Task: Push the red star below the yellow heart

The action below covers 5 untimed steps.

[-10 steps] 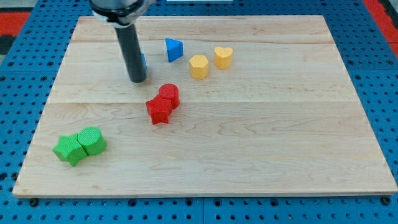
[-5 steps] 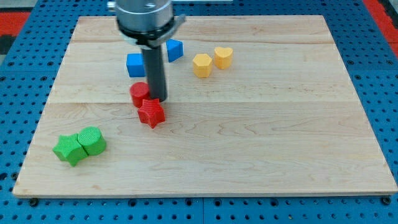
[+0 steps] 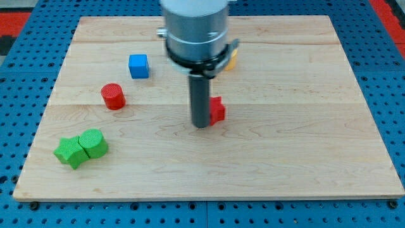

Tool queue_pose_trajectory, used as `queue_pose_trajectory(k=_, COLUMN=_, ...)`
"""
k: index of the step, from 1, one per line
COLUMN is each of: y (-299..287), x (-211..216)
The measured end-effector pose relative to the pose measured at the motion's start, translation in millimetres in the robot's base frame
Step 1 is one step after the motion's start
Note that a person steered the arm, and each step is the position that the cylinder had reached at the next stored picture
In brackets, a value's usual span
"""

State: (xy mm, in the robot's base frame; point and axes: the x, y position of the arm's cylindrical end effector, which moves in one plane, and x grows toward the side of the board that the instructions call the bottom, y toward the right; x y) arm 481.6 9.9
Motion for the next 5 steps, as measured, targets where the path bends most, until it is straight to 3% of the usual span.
queue_pose_trajectory(k=1, y=42.4, x=-29.4)
queue_pose_trajectory(k=2, y=111.6, x=-16.6)
queue_pose_trajectory(k=3, y=134.2, x=-42.3)
queue_pose_trajectory(k=4, y=80.2, x=-57.2)
queue_pose_trajectory(k=5, y=74.5, x=-23.4)
